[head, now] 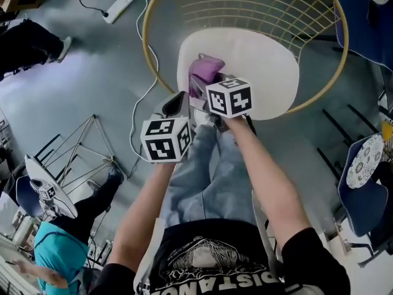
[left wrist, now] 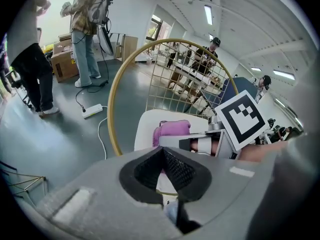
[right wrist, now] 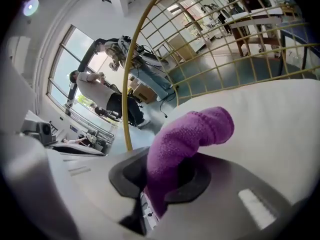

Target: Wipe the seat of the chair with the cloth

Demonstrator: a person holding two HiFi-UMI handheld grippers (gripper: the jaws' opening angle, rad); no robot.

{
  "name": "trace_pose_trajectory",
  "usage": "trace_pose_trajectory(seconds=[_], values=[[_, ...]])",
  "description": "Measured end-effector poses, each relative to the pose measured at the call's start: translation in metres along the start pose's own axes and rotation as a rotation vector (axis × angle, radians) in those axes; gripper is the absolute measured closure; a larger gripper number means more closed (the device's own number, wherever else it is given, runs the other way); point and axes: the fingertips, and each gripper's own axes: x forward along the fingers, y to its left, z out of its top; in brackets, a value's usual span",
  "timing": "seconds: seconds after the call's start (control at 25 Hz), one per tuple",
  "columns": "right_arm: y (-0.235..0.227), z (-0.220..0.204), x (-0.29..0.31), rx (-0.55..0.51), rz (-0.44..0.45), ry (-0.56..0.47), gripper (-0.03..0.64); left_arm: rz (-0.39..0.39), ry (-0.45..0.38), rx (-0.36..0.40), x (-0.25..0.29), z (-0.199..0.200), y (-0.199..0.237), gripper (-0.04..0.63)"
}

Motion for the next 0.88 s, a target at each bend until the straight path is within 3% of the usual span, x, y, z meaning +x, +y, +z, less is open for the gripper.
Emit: trace_pose_trajectory(seconds=[0.88], values=[[-0.108, -0.018, -0.102, 0.070, -0.265, -0.048, 0.555, -0.112, 0.072, 0.130, 0.031, -0.004, -0.077, 0.598]])
